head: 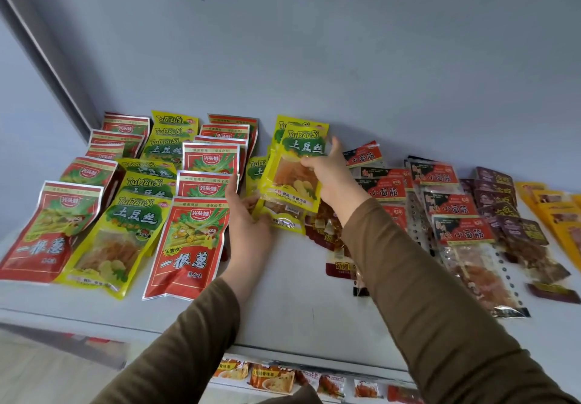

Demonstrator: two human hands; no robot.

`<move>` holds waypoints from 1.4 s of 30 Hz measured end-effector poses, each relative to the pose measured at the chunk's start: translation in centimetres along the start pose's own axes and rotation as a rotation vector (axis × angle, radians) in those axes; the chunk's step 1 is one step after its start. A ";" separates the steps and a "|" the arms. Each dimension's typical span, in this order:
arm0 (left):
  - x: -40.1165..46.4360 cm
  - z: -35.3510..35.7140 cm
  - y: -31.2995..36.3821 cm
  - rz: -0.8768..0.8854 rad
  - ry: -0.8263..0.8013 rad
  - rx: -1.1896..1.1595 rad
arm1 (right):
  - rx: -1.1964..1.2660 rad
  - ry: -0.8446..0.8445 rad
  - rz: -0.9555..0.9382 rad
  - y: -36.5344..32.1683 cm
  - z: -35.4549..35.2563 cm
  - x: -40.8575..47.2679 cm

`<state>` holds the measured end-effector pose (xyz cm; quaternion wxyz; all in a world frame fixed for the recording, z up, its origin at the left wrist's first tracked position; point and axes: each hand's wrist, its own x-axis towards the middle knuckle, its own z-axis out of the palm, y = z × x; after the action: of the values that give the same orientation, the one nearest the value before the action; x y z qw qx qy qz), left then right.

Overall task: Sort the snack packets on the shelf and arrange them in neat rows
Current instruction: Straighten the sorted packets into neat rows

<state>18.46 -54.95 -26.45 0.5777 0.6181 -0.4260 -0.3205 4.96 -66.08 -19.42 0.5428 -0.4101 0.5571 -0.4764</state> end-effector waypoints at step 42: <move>-5.0 -2.3 -0.7 0.461 -0.395 0.884 | -0.521 -0.038 -0.229 0.9 -0.1 -0.1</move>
<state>18.51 -49.49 -27.30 0.2265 0.6209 -0.7455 -0.0856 4.89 -65.76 -20.26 0.3719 -0.6048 0.6004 -0.3678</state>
